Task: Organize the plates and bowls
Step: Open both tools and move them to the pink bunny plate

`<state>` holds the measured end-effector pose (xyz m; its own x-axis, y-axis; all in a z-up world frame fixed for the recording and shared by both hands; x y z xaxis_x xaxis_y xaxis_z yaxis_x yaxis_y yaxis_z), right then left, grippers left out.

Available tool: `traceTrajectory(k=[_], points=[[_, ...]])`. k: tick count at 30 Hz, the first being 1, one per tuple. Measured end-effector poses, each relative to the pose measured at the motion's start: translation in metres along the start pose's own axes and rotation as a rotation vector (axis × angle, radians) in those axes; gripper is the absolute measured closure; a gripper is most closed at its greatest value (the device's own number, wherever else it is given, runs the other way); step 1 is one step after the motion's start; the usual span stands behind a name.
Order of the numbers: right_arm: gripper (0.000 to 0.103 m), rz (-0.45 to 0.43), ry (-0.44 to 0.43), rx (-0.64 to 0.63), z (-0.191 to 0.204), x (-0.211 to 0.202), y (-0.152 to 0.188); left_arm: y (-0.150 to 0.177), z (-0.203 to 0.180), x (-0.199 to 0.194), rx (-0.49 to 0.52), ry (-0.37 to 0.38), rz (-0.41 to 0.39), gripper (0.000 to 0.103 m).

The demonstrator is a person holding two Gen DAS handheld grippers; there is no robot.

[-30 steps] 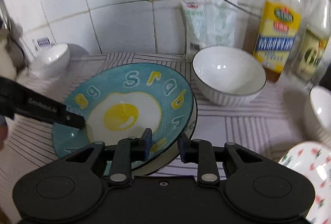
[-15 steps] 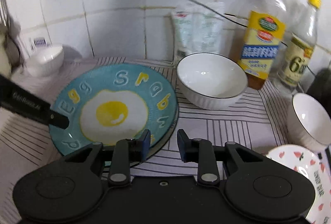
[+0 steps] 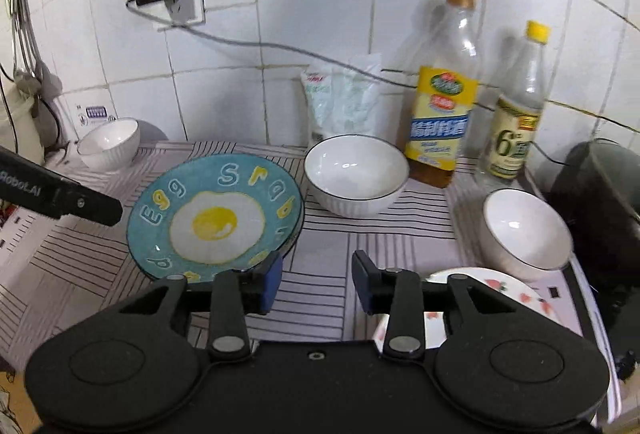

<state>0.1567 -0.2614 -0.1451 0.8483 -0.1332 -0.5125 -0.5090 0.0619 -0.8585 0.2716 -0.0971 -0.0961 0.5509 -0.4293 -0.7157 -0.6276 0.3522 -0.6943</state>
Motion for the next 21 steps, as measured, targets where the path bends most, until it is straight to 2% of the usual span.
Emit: traceTrajectory(k=[3,7,12,17,21], points=[[0.046,-0.025,0.015,0.005,-0.008,-0.024,-0.001,0.0,-0.015,-0.018,0.037,0.021,-0.027,0.025],[0.038,-0.053,0.029,-0.016,-0.019,-0.056,-0.001,-0.001,-0.036,-0.041,0.063,0.101,-0.083,0.024],[0.028,-0.077,0.033,-0.046,-0.033,-0.093,0.005,-0.001,-0.063,-0.069,0.089,0.162,-0.183,0.012],[0.019,-0.033,0.048,0.023,-0.059,-0.11,0.019,0.007,-0.088,-0.072,0.116,0.199,-0.179,0.008],[0.018,-0.023,0.098,0.071,-0.081,-0.113,0.035,0.02,-0.109,-0.052,0.116,0.221,-0.128,0.007]])
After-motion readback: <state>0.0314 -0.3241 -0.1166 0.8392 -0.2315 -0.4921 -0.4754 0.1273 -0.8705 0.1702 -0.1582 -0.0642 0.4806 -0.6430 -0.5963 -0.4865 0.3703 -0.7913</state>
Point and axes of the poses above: each gripper's, at about its wrist camera, not at the fingertips, and x roughly the way its jaws point, z to its left, y to its underside, the point moved 3 cm from there along x, roughly the way its jaws point, and after that the axes turned 8 degrees about -z, right-handed, at the moved point
